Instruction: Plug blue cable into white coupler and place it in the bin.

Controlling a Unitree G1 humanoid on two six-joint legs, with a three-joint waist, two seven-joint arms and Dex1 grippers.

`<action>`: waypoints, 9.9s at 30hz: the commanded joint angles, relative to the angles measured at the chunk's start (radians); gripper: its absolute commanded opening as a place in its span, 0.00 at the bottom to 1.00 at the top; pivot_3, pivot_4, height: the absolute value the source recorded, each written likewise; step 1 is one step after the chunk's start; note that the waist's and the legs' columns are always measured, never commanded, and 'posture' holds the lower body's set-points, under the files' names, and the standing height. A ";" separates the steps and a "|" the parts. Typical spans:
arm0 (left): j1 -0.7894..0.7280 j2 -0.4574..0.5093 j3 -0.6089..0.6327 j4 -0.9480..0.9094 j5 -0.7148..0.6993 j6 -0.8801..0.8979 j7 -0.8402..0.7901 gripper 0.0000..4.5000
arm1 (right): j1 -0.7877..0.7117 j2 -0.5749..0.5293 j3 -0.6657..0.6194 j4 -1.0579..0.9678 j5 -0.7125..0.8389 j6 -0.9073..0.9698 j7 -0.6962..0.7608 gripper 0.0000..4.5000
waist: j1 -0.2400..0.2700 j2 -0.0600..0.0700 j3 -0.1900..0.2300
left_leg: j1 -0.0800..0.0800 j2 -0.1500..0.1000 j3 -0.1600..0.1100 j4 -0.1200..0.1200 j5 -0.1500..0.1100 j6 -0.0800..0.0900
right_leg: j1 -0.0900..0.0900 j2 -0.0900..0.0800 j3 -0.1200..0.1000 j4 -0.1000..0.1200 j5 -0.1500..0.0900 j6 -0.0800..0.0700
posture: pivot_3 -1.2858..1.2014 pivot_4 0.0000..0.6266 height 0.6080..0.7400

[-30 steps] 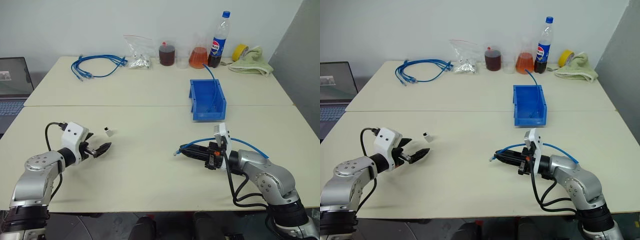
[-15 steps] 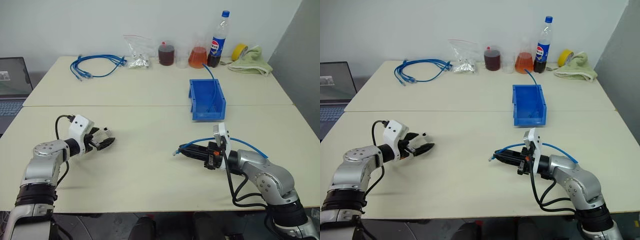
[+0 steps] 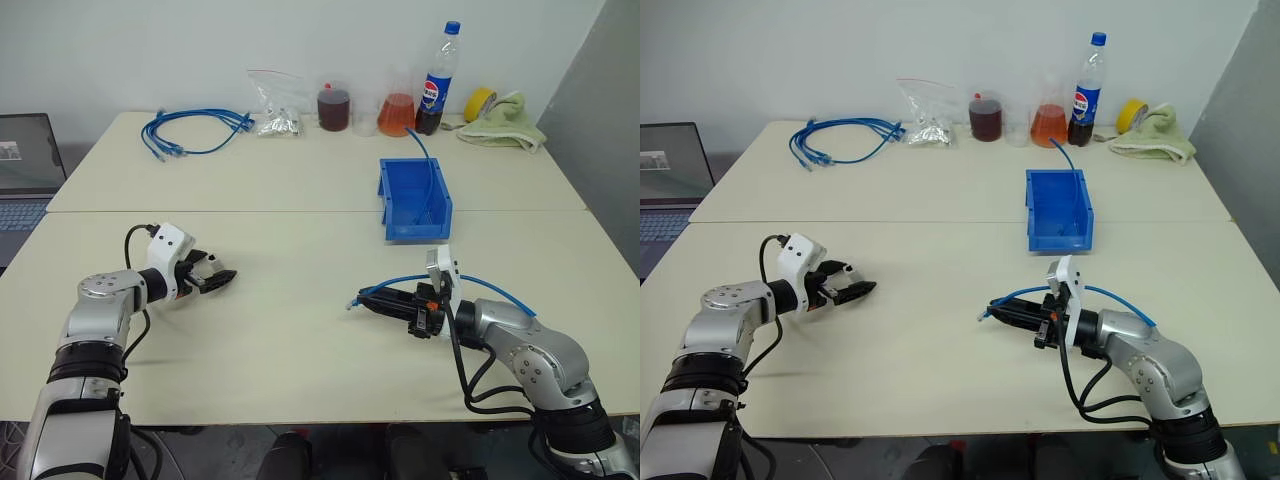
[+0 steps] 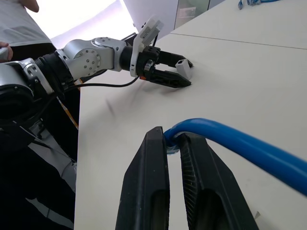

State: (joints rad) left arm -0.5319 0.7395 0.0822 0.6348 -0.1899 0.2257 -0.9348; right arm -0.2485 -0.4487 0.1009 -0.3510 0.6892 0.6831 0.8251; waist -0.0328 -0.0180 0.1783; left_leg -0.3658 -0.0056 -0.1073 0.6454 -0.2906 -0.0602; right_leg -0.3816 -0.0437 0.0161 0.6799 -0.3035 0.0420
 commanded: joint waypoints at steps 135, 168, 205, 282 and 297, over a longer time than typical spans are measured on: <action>0.072 -0.081 -0.470 -0.550 0.093 0.108 -0.379 0.18 | -0.328 0.047 0.434 0.102 -0.575 -0.154 0.118 0.02 | 0.002 0.002 -0.002 | 0.002 0.000 -0.001 0.002 0.000 0.000 | 0.004 0.001 -0.001 0.001 0.000 0.000 | 0.52 0.24 1.00; 0.081 -0.089 -0.468 -0.552 0.108 0.113 -0.371 0.18 | -0.355 0.061 0.486 0.172 -0.605 -0.141 0.168 0.02 | 0.003 0.005 -0.007 | 0.003 -0.001 -0.001 0.003 0.000 0.000 | 0.006 0.000 -0.002 0.001 0.000 0.000 | 0.52 0.24 1.00; 0.099 -0.093 -0.467 -0.573 0.102 0.133 -0.355 0.18 | -0.325 0.079 0.625 0.247 -0.679 -0.130 0.252 0.02 | 0.000 0.011 -0.027 | 0.010 -0.001 -0.001 0.001 0.000 0.001 | 0.010 0.001 0.000 0.000 0.000 0.000 | 0.52 0.24 1.00; 0.307 -0.039 -0.200 -0.741 -0.078 0.147 -0.243 0.81 | -0.308 0.151 0.393 0.296 -0.611 -0.109 0.229 0.01 | -0.021 0.018 -0.026 | 0.030 0.003 -0.005 -0.020 -0.001 0.001 | 0.026 0.003 0.001 -0.017 -0.007 0.002 | 0.52 0.24 1.00; 0.217 -0.066 -0.111 -0.988 -0.182 0.326 -0.043 0.85 | -0.305 0.135 -0.218 0.022 -0.320 0.225 -0.102 0.01 | 0.005 0.009 -0.012 | -0.009 -0.002 -0.007 -0.015 0.003 -0.006 | -0.006 -0.006 -0.002 -0.015 -0.002 -0.003 | 0.52 0.24 1.00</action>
State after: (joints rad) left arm -0.2628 0.6897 -0.0316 -0.3152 -0.3810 0.5385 -1.0334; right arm -0.5388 -0.3115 -0.0169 -0.2660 0.3066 0.8533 0.7840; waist -0.0277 -0.0088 0.1666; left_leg -0.3760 -0.0076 -0.1132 0.6302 -0.2876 -0.0663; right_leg -0.3890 -0.0497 0.0134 0.6649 -0.3056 0.0394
